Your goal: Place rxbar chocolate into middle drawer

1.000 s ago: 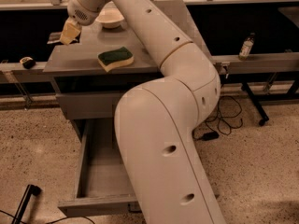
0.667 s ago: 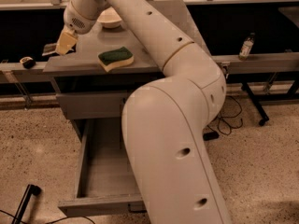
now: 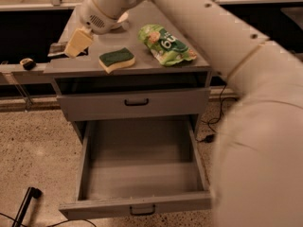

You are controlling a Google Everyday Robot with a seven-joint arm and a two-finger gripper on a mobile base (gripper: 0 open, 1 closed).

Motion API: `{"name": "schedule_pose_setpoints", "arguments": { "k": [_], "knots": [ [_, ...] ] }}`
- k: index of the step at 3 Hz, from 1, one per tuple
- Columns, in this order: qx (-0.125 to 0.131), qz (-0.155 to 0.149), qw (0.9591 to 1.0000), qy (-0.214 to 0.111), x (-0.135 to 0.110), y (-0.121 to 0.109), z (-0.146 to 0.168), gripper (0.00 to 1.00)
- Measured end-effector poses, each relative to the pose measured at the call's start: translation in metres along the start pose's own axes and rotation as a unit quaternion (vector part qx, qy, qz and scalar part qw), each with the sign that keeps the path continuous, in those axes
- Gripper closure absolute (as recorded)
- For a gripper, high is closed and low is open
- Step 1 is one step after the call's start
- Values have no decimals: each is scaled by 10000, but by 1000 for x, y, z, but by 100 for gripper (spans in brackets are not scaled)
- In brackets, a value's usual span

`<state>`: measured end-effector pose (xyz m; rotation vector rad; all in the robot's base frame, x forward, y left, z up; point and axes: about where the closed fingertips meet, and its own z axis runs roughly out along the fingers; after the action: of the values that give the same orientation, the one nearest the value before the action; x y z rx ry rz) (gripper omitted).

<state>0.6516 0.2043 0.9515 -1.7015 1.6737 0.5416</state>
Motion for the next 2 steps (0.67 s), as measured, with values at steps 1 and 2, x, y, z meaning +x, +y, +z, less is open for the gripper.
{"name": "schedule_pose_setpoints", "arguments": {
  "k": [1, 2],
  "knots": [
    [487, -142, 9960, -737, -57, 59, -71, 100],
    [876, -256, 9873, -1302, -100, 130, -120, 100]
  ]
}}
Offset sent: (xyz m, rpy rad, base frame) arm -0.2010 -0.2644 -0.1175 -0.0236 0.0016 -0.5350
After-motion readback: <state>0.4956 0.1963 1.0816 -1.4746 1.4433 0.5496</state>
